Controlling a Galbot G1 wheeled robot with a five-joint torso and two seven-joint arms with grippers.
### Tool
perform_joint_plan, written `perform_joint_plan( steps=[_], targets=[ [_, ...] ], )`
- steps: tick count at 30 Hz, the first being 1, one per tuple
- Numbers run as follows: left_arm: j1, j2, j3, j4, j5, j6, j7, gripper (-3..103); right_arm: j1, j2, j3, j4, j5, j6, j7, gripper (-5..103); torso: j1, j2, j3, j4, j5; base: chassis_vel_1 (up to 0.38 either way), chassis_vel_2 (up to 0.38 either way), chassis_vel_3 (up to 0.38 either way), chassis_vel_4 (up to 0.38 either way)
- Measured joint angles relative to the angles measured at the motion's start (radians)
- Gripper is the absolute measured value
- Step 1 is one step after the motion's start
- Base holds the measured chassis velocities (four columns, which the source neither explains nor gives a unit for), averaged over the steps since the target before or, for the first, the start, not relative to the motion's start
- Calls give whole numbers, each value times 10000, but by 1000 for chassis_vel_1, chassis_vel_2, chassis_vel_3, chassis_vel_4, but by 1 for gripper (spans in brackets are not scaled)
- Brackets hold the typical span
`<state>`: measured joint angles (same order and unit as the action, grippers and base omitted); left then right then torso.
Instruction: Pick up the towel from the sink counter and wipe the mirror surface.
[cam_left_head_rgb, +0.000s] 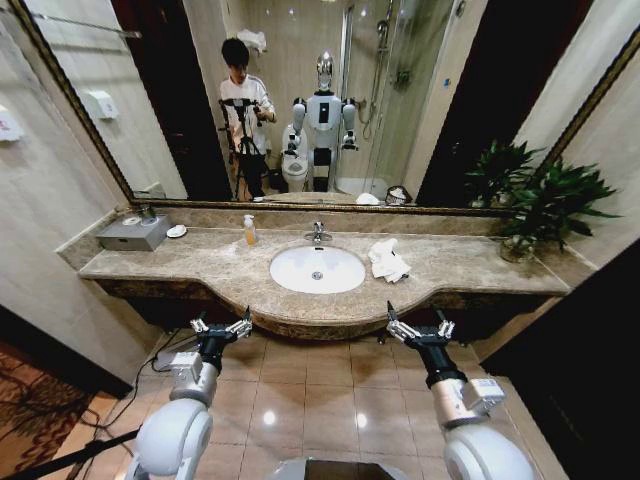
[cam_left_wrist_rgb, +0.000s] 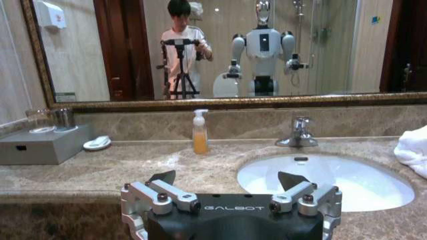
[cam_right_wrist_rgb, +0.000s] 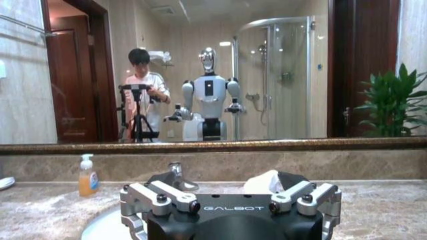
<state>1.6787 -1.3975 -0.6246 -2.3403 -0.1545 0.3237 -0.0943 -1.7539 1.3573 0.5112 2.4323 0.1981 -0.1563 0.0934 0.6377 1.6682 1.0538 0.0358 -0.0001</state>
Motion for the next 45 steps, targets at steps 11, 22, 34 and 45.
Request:
perform_joint_plan(
  steps=[11,22,34,45],
  targets=[
    [0,-1,0,0,0,0,0,100,-200,-118,49,66,5,23,7,100,-4,1,-1,0,1,89,-88,-85,93],
    [1,0,0,0,0,0,0,100,-377,-125,60,-14,30,470,-120,100,-7,4,-3,1,-1,125,-125,-118,117],
    [-2,0,0,0,0,0,0,100,-245,-57,47,-245,17,553,-305,100,1,0,0,0,0,14,-7,-11,10],
    [0,0,0,0,0,0,0,100,-235,-43,43,-261,5,549,-315,100,-2,1,0,0,0,0,0,0,0]
  ],
)
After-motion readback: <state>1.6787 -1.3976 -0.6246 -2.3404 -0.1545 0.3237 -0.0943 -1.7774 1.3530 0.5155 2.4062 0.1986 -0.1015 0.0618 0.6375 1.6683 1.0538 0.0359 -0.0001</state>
